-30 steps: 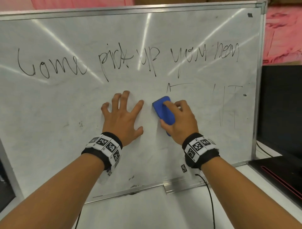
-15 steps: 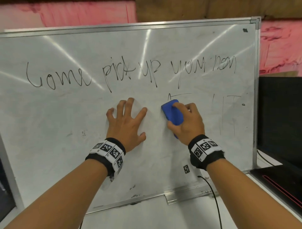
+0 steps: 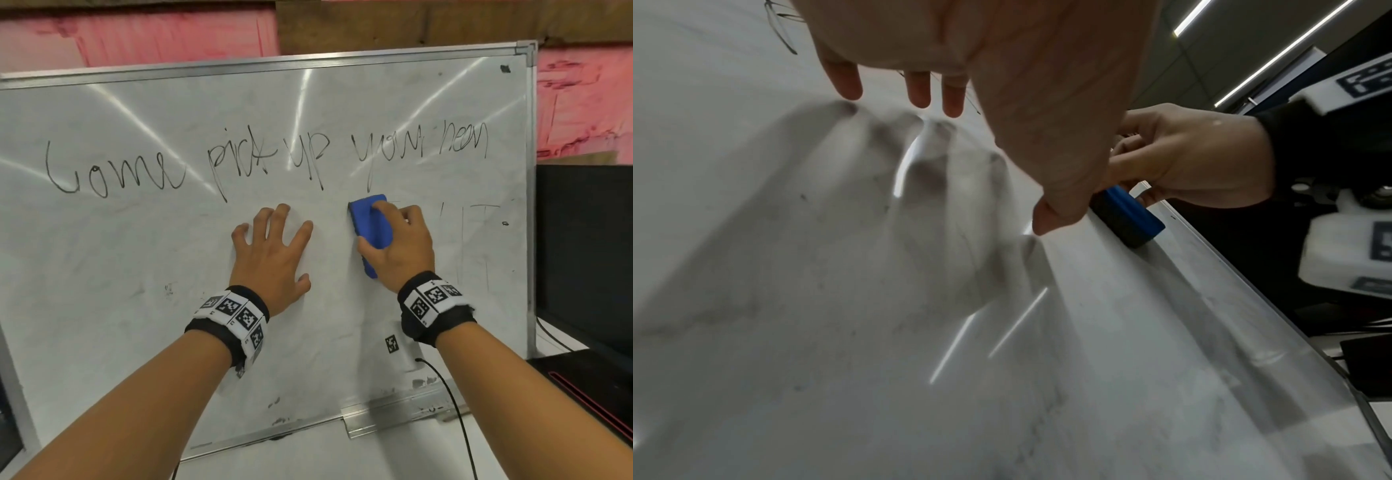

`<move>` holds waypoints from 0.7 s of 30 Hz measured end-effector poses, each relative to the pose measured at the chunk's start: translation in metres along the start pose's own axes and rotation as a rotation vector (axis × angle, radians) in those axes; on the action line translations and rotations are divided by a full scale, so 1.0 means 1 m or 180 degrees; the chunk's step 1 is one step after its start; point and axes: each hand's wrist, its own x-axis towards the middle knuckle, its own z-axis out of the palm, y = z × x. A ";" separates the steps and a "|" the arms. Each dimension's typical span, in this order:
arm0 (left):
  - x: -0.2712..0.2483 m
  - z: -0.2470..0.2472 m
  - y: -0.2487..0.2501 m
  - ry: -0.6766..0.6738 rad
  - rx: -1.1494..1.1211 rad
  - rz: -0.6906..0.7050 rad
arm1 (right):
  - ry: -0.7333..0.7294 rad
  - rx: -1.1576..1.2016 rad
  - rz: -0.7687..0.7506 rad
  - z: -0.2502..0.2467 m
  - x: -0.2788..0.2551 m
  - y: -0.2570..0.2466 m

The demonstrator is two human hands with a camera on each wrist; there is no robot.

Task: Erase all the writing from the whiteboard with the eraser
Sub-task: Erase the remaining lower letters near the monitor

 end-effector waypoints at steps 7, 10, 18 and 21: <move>0.005 0.002 0.001 0.0055 0.0026 0.0004 | -0.0394 -0.0130 -0.0605 0.010 -0.011 -0.004; 0.007 0.001 0.002 0.0069 0.0014 0.0029 | -0.0143 -0.0104 -0.0303 0.002 -0.006 0.003; 0.004 0.007 0.011 0.0074 0.0022 0.0112 | -0.0179 -0.0040 -0.0538 0.011 -0.009 -0.003; 0.001 0.008 0.013 0.0056 -0.0005 0.0106 | -0.0079 -0.0064 -0.0497 0.008 -0.006 0.002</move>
